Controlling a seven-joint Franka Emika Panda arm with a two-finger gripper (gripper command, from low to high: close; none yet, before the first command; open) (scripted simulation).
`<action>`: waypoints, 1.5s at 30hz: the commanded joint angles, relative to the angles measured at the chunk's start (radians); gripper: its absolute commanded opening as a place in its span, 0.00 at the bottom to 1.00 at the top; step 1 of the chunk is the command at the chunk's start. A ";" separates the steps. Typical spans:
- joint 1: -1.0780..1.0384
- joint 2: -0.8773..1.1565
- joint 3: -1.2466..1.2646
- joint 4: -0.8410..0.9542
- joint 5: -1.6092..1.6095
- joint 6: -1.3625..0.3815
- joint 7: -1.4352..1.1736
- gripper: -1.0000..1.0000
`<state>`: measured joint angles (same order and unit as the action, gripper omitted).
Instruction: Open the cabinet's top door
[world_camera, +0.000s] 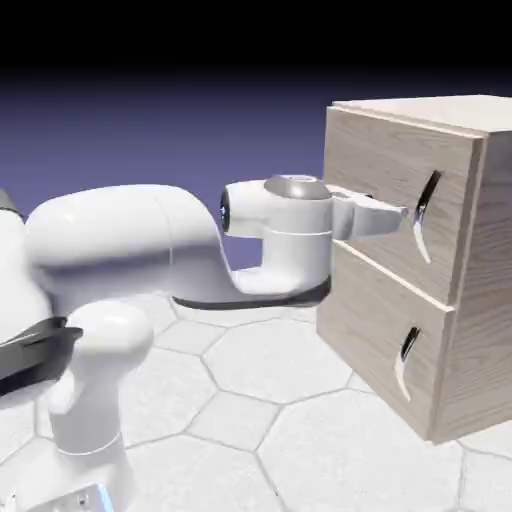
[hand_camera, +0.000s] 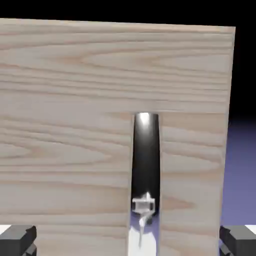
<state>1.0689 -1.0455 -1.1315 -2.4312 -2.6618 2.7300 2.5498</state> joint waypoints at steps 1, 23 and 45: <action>0.017 -0.008 -0.019 0.006 -0.044 -0.005 0.030 0.50; -0.026 0.172 0.032 -0.036 -0.168 -0.170 0.348 0.00; -0.632 0.131 0.827 -0.446 0.456 -0.450 0.347 0.00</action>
<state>0.4367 -0.9145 -0.3048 -2.8773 -2.2064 2.2806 2.8974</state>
